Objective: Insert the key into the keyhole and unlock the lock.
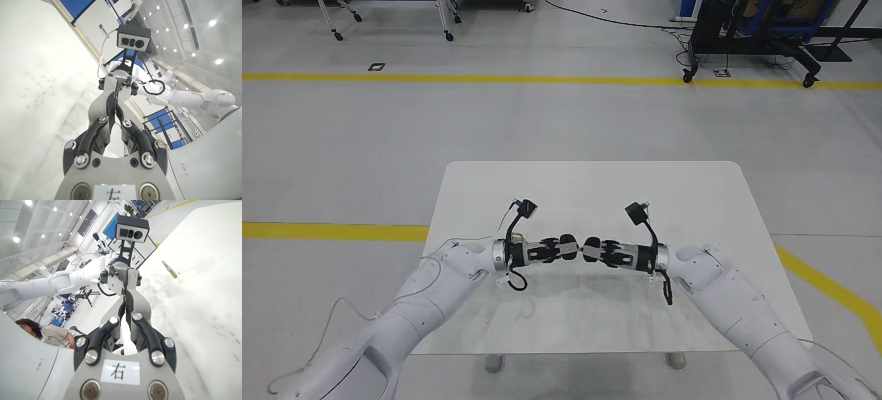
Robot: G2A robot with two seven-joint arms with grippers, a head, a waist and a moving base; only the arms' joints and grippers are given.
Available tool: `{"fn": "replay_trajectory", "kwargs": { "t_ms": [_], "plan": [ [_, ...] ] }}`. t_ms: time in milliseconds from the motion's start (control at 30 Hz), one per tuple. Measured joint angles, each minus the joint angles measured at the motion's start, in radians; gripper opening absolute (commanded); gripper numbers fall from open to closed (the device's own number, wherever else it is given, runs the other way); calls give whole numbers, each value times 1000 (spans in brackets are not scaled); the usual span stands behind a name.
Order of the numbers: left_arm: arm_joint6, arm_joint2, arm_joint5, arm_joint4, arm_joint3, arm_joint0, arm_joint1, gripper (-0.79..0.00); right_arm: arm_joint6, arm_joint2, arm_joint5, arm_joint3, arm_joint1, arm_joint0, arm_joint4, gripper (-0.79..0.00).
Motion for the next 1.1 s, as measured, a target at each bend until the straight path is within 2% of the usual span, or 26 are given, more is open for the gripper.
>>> {"fn": "replay_trajectory", "kwargs": {
  "t_ms": [167, 300, 400, 500, 533, 633, 733, 833, 867, 933, 1100],
  "plan": [
    [39, -11, -38, 42, -17, -10, 15, 0, -20, 18, -32, 6, 3, -10, 9, -785],
    [38, -104, -37, 166, -79, 8, 62, 0, -38, 55, -74, 15, 12, -21, 31, -785],
    [44, -220, -37, 296, -195, 68, 121, 0, -48, 83, -95, 17, 19, -31, 51, -785],
    [67, -383, -31, 462, -298, 148, 193, 0, -58, 107, -113, 16, 25, -42, 73, -785],
    [86, -453, -7, 536, -328, 180, 218, 0, -60, 114, -118, 14, 27, -47, 80, -785],
    [156, -606, 108, 736, -416, 255, 263, 0, -64, 132, -128, 10, 32, -58, 95, -785],
    [240, -685, 250, 980, -521, 318, 281, 0, -66, 152, -138, 1, 39, -74, 102, -785],
    [388, -693, 377, 1231, -611, 363, 280, 0, -77, 172, -139, -11, 44, -93, 114, -785],
    [414, -692, 384, 1273, -613, 364, 280, 0, -78, 174, -139, -13, 45, -94, 115, -785],
    [402, -692, 374, 1293, -608, 361, 280, 0, -78, 174, -139, -13, 45, -94, 116, -785],
    [370, -692, 371, 1216, -607, 360, 280, 0, -78, 173, -139, -12, 45, -94, 116, -785]
  ]
}}
